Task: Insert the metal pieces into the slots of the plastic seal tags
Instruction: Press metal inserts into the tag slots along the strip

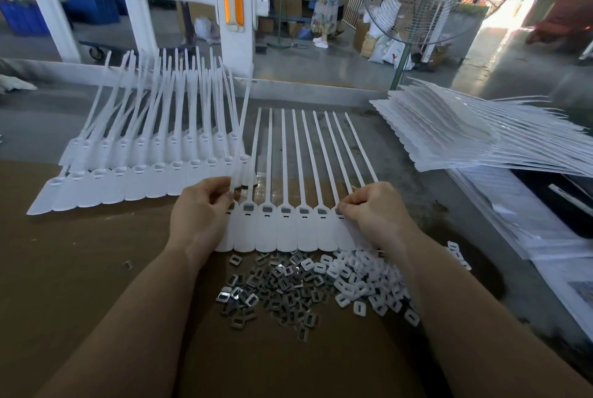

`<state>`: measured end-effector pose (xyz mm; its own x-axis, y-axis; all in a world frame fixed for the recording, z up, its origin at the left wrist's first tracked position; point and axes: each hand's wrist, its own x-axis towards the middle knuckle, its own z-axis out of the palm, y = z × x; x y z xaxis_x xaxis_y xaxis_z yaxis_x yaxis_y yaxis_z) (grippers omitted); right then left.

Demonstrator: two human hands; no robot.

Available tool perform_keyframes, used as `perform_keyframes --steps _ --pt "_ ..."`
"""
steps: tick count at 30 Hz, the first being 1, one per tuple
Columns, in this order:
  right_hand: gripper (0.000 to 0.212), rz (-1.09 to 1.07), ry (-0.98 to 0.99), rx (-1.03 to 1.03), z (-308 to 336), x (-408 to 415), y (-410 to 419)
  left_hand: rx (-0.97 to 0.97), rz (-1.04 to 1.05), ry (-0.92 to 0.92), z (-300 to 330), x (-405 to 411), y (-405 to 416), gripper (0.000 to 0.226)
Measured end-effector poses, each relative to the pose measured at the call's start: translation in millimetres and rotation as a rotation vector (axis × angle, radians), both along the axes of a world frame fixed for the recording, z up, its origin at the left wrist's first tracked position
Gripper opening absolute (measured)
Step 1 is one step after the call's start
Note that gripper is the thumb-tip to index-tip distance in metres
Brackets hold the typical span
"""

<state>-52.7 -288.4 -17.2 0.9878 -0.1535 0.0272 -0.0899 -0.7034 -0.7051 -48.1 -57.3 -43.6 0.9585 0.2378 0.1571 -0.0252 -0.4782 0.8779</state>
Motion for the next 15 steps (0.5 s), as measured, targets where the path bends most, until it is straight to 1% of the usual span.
perform_keyframes --steps 4,10,13,15 --pt "0.009 -0.026 -0.057 0.05 -2 -2 -1 -0.006 0.001 -0.005 0 -1 0 0.031" --pt "0.014 -0.024 -0.147 0.073 0 -12 -2 -0.008 0.001 -0.007 0 -1 0 0.031" --pt "0.013 0.05 -0.213 0.082 5 -21 3 -0.009 -0.004 -0.009 0 -1 0 0.03" --pt "0.013 0.172 -0.207 0.074 10 -30 9 -0.007 -0.005 -0.013 1 -1 0 0.03"
